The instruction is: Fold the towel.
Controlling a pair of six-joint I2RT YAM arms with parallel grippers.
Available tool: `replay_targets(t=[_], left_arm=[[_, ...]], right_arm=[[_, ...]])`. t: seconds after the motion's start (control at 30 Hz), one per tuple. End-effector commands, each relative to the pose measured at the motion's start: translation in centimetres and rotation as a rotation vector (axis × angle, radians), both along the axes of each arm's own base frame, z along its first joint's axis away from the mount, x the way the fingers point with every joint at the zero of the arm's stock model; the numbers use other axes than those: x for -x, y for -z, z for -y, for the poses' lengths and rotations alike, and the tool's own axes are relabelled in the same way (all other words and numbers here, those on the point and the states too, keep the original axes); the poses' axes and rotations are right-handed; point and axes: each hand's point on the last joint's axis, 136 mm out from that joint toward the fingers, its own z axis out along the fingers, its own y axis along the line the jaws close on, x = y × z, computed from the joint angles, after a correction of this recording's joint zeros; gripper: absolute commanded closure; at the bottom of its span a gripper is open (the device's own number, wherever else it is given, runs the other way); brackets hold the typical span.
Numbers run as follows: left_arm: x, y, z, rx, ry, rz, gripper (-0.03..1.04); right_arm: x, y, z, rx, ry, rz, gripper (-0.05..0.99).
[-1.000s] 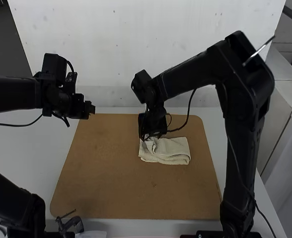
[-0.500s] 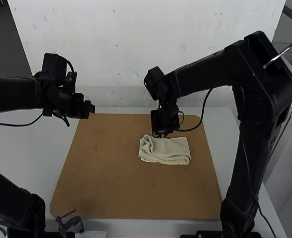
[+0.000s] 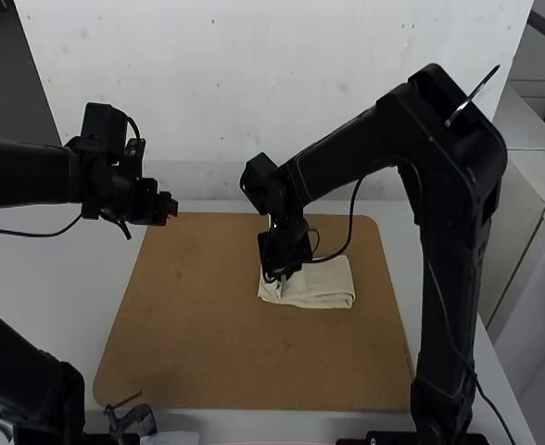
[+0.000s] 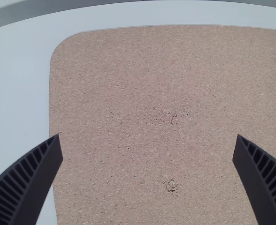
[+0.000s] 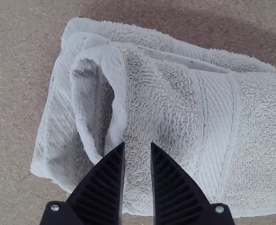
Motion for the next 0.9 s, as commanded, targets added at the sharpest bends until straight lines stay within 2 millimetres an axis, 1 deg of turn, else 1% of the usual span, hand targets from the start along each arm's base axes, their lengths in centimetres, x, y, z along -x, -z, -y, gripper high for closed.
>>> replay_targets(t=[0.0, 0.1, 0.13, 0.17, 0.33, 0.6, 0.73, 0.87], left_arm=[[0.2, -0.1, 0.1, -0.016, 0.012, 0.015, 0.08], [0.2, -0.1, 0.1, -0.016, 0.011, 0.014, 0.08], [0.2, -0.1, 0.1, -0.016, 0.011, 0.015, 0.08], [0.2, -0.1, 0.0, -0.017, 0.008, 0.015, 0.08], [0.2, -0.1, -0.1, -0.017, 0.007, 0.015, 0.08], [0.0, -0.2, -0.1, -0.019, 0.005, 0.020, 0.08], [0.0, -0.1, -0.1, -0.019, 0.005, 0.019, 0.08], [-0.1, -0.1, -0.1, -0.019, 0.005, 0.022, 0.08]], right_arm=[[-0.9, -1.2, -1.8, -0.030, 0.000, 0.043, 0.80], [-0.5, -0.5, -2.8, -0.026, -0.020, 0.038, 0.80], [-0.4, -0.4, -3.0, -0.024, -0.021, 0.038, 0.85], [-0.4, -0.3, -3.2, -0.015, -0.024, 0.050, 0.92], [-0.6, 0.0, -4.2, -0.012, -0.038, 0.055, 0.92], [-0.7, -0.3, -6.0, -0.042, -0.059, 0.071, 0.92], [-0.4, -0.4, -6.5, -0.043, -0.071, 0.070, 0.92], [-0.7, -0.5, -6.2, -0.041, -0.062, 0.070, 0.92]])
